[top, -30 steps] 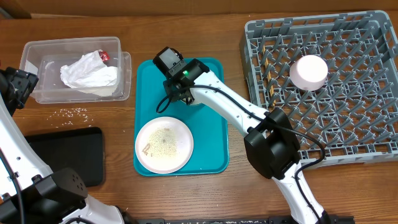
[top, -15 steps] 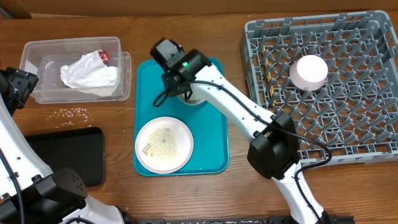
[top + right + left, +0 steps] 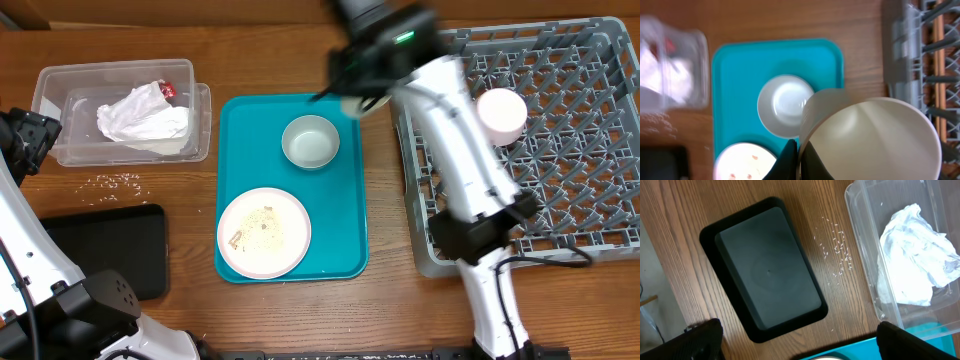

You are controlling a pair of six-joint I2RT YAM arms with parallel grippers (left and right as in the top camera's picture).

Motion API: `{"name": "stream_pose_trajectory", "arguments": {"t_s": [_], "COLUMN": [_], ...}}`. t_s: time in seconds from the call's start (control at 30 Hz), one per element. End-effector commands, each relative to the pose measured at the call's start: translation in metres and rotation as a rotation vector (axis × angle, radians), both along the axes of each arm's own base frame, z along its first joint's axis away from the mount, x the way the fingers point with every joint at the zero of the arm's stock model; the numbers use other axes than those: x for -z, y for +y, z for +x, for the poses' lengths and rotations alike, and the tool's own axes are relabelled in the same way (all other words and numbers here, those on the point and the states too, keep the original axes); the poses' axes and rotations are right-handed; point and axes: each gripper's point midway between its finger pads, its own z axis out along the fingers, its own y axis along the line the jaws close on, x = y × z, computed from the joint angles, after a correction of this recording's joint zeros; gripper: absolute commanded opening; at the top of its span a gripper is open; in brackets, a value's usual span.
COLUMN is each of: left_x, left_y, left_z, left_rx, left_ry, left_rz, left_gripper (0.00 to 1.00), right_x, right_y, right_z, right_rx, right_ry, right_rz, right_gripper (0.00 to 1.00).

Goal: Sort waste into correct bins and load items into the dishwasher
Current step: 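Lift the white cup off the saucer and carry it to the rack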

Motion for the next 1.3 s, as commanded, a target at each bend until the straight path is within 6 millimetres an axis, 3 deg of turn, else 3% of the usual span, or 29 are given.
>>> {"name": "stream_pose_trajectory", "arguments": {"t_s": [0.0, 0.17, 0.27, 0.47, 0.57, 0.63, 0.8, 0.93, 1.07, 1.13, 1.27], "left_x": [0.003, 0.003, 0.003, 0.003, 0.003, 0.003, 0.003, 0.003, 0.003, 0.003, 0.003], "left_y": [0.000, 0.000, 0.000, 0.000, 0.000, 0.000, 0.000, 0.000, 0.000, 0.000, 0.000], "left_z": [0.001, 0.001, 0.001, 0.001, 0.001, 0.001, 0.001, 0.001, 0.001, 0.001, 0.001], "left_rx": [-0.019, -0.019, -0.019, -0.019, -0.020, -0.019, -0.019, -0.020, -0.020, -0.019, -0.019], "left_ry": [0.003, 0.003, 0.003, 0.003, 0.003, 0.003, 0.003, 0.003, 0.003, 0.003, 0.003], "left_rz": [-0.008, -0.008, -0.008, -0.008, -0.008, -0.008, -0.008, -0.008, -0.008, -0.008, -0.008], "left_gripper": [1.00, 1.00, 1.00, 1.00, 1.00, 1.00, 1.00, 1.00, 1.00, 1.00, 1.00], "right_x": [-0.040, -0.063, -0.062, -0.017, 0.014, 0.030, 0.056, 0.041, 0.020, 0.015, 0.033], "right_y": [-0.032, -0.076, -0.098, -0.162, -0.195, -0.202, -0.197, -0.185, -0.202, -0.221, -0.241], "right_z": [0.006, 0.010, 0.000, -0.061, -0.086, -0.089, -0.070, -0.050, -0.045, -0.050, -0.062], "right_rx": [0.006, -0.008, 0.015, 0.183, 0.277, 0.295, 0.282, 0.131, 0.078, 0.073, 0.128], "right_ry": [-0.003, -0.014, 0.003, 0.160, 0.253, 0.296, 0.303, 0.211, 0.115, 0.071, 0.090], "right_rz": [0.218, 0.345, 0.314, -0.001, -0.146, -0.145, 0.076, 0.431, 0.650, 0.751, 0.817], "right_gripper": [0.04, 0.04, 0.04, 0.04, 0.04, 0.04, 0.04, 0.04, 0.04, 0.04, 0.04]}}
